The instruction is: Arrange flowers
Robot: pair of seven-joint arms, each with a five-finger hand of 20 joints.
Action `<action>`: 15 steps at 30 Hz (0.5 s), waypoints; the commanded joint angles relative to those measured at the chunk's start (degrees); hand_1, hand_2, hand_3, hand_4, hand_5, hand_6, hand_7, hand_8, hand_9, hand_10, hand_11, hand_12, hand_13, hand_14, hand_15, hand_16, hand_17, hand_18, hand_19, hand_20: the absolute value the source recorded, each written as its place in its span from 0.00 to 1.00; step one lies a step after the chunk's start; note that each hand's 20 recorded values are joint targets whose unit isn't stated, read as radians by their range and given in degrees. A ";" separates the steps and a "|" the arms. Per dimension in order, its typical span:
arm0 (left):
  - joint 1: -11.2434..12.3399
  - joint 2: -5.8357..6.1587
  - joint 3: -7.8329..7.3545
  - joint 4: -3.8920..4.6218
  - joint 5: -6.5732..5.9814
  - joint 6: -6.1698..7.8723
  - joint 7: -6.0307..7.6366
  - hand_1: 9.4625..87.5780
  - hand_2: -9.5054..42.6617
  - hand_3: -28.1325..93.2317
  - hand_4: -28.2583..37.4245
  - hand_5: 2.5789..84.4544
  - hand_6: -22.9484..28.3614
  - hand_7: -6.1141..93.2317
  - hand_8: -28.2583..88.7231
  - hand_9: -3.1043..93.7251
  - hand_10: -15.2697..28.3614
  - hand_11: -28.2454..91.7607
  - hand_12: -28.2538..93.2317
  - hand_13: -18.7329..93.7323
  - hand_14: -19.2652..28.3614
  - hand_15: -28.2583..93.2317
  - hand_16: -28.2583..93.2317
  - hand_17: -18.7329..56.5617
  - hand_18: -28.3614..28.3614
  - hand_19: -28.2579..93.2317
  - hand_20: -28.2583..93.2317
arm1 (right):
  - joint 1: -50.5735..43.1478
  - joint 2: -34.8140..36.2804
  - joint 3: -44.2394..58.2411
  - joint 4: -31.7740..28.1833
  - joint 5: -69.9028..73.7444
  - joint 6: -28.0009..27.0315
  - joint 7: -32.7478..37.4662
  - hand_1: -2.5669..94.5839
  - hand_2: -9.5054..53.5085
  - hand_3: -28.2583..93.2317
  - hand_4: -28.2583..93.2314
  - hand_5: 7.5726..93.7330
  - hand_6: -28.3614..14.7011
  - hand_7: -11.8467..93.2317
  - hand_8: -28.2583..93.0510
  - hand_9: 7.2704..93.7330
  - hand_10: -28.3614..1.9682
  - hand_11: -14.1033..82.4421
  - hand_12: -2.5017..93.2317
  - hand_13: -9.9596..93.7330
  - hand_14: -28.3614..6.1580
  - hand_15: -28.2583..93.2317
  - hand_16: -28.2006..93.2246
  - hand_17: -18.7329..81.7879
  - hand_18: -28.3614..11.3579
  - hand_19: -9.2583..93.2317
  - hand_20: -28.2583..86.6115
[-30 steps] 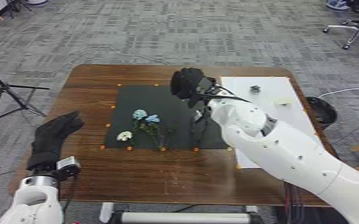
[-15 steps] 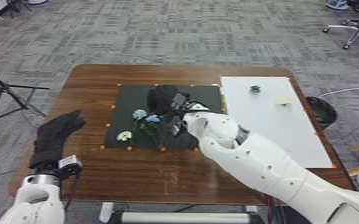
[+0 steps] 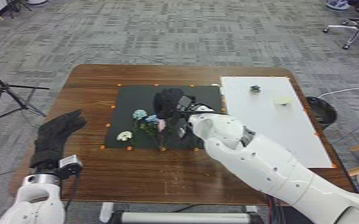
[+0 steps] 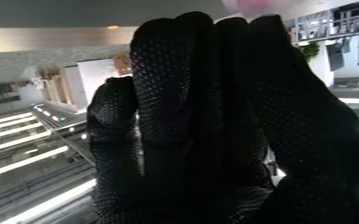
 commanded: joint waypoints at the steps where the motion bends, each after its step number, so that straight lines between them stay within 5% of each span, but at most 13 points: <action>1: 0.41 -0.01 -0.23 -0.28 0.12 -0.65 -0.48 0.23 0.29 0.80 0.01 0.63 0.47 0.23 0.18 0.57 0.69 0.44 0.36 0.54 0.78 0.45 0.24 0.35 0.71 0.32 0.39 | 1.11 2.90 2.30 -3.01 0.44 -2.10 0.04 0.61 0.00 0.69 0.12 0.74 0.65 0.30 0.29 0.80 0.52 0.27 0.30 0.82 0.58 0.64 0.51 0.54 0.17 0.80 0.78; 9: 0.92 0.21 -0.47 -0.62 -0.08 -0.44 -0.67 0.23 0.29 0.80 0.01 0.63 0.47 0.23 0.18 0.57 0.69 0.44 0.36 0.54 0.78 0.45 0.24 0.35 0.71 0.32 0.39 | 1.95 11.37 7.35 -9.41 2.60 4.61 5.17 0.48 0.00 0.78 0.10 0.65 0.66 0.30 0.21 0.66 0.50 0.29 0.22 0.70 0.47 0.56 0.48 0.46 0.20 0.69 0.71; 15: 0.86 0.08 -0.57 -0.72 0.03 -0.16 -0.34 0.23 0.29 0.80 0.01 0.63 0.47 0.23 0.18 0.57 0.68 0.44 0.36 0.54 0.78 0.45 0.24 0.35 0.71 0.32 0.39 | 1.20 15.42 13.68 -8.28 0.44 4.16 8.49 0.44 0.00 0.80 0.11 0.60 0.65 0.29 0.16 0.59 0.47 0.27 0.22 0.64 0.43 0.53 0.47 0.42 0.20 0.64 0.68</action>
